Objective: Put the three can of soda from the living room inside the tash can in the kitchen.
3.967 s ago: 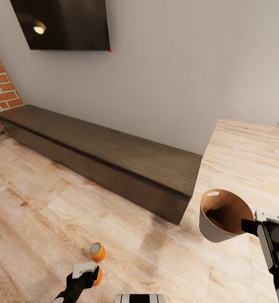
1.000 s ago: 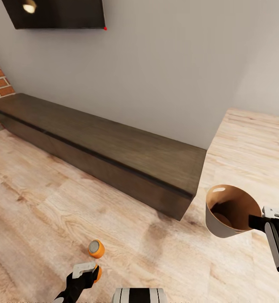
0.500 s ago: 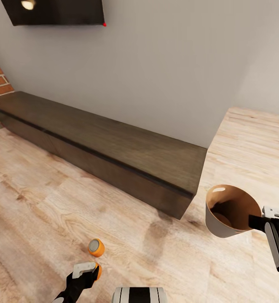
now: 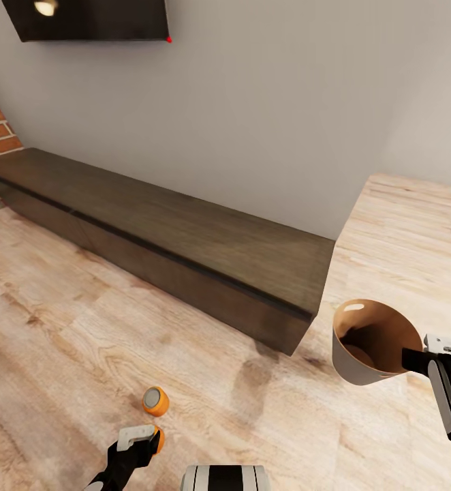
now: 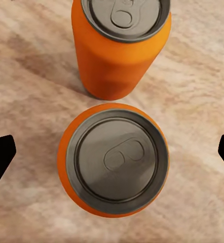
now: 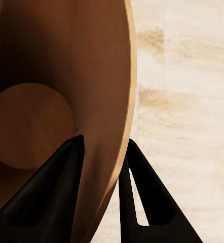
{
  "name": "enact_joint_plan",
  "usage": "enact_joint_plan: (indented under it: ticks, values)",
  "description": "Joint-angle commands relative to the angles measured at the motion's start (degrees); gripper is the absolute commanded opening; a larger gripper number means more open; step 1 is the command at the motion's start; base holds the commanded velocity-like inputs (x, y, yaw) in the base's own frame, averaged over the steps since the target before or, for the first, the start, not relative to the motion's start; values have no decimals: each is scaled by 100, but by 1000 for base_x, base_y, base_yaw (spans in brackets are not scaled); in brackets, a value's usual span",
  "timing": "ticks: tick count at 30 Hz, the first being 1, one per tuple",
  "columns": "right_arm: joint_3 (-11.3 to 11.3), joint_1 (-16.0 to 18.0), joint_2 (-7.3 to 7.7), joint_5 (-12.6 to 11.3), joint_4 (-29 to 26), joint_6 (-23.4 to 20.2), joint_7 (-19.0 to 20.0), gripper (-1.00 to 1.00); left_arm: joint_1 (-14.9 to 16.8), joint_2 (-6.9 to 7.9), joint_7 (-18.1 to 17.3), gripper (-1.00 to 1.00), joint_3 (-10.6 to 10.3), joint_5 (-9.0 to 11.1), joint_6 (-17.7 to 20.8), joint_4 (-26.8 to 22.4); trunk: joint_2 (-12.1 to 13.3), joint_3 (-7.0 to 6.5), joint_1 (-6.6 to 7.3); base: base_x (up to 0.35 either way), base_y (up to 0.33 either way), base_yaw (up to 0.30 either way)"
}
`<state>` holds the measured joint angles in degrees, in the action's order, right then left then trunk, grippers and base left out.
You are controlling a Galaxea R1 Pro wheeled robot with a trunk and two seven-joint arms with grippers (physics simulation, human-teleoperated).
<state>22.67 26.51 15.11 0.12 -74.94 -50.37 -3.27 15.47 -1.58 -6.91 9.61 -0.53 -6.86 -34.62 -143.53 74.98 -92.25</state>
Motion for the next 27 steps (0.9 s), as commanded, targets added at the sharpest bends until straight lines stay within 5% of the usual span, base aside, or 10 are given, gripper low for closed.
enact_joint_plan:
  ticks: [1, 9, 27]
  values:
    - [2, 3, 0, -3, -3, 1, 10, -100, 0, 0, -1, 100, 0, 0, 0, 0, 0, -1, 1, 0, 0, 0]
    - [1, 3, 0, -3, -3, 1, 8, -100, 0, 0, -3, 100, -3, 0, 0, -1, -8, 132, -15, 0, 0, 0]
    - [0, 3, 0, -3, -3, 1, 10, -100, 0, 0, -3, 100, 2, 0, -4, -4, -11, 177, -20, 0, 0, 0]
